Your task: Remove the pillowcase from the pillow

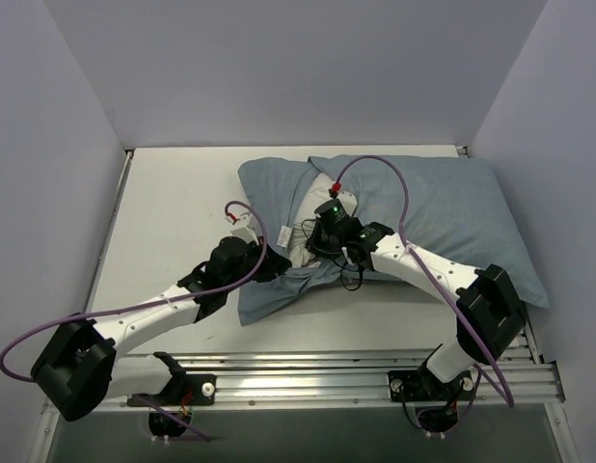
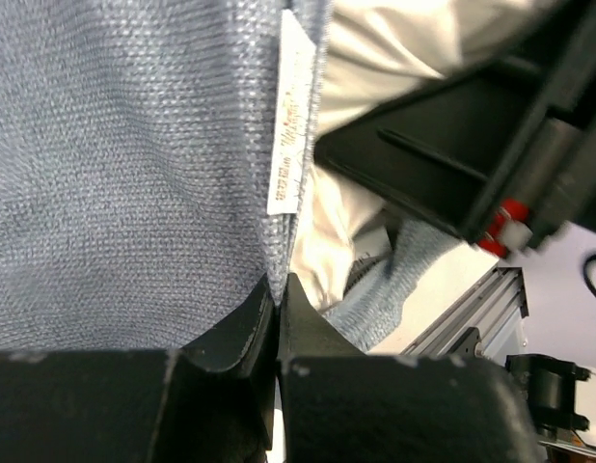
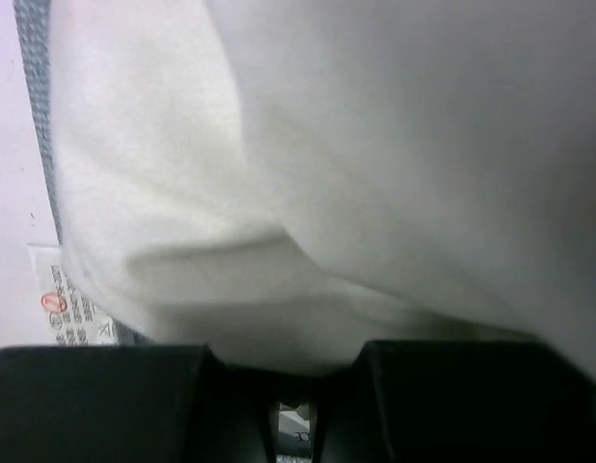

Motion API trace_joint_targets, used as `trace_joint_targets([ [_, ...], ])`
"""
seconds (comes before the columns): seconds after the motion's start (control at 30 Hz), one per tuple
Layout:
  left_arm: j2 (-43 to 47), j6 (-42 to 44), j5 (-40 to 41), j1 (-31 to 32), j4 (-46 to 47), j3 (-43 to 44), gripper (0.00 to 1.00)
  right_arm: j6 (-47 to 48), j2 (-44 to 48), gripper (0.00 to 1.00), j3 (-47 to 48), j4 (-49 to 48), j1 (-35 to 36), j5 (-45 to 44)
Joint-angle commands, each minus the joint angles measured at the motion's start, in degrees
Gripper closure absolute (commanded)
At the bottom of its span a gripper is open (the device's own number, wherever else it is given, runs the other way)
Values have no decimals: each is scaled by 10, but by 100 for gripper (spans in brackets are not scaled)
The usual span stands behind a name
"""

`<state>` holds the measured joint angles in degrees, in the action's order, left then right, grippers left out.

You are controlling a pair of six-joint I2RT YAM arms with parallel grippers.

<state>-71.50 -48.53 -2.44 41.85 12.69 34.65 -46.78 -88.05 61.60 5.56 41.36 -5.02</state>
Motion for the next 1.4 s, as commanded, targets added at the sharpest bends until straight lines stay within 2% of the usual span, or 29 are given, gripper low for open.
trace_joint_targets([
  [0.0, 50, 30, -49, 27, -87, -11, 98, -27, 0, 100, 72, -169, -53, -100],
  [0.23, 71, 56, -24, 32, -117, -28, 98, -43, 2, 100, 126, -164, -77, -40],
  [0.4, 52, 40, 16, 30, -118, -56, 98, -45, 30, 100, 158, -131, -88, -9],
  [0.6, 32, -2, 72, 29, -124, -67, 98, -24, 65, 100, 176, -69, -103, 90],
  [0.93, 3, -70, 164, 2, -177, -42, 98, 24, 162, 100, 113, 27, -103, 200],
  [1.03, -23, -87, 153, -17, -160, -44, 98, 42, 176, 100, 97, 33, -103, 263],
  [1.13, -47, -81, 136, -29, -132, -38, 98, 93, 188, 100, 95, 84, -99, 263],
  [1.2, -56, -68, 115, -26, -101, -28, 98, 137, 187, 100, 98, 124, -71, 235],
  [1.23, -57, -57, 108, -24, -79, -28, 98, 147, 187, 100, 100, 130, -53, 193],
  [1.33, -50, -45, 82, -15, -33, -35, 98, 187, 173, 86, 90, 123, 25, 129],
  [1.37, -40, -43, 75, -15, -21, -40, 98, 197, 168, 73, 86, 116, 41, 88],
])
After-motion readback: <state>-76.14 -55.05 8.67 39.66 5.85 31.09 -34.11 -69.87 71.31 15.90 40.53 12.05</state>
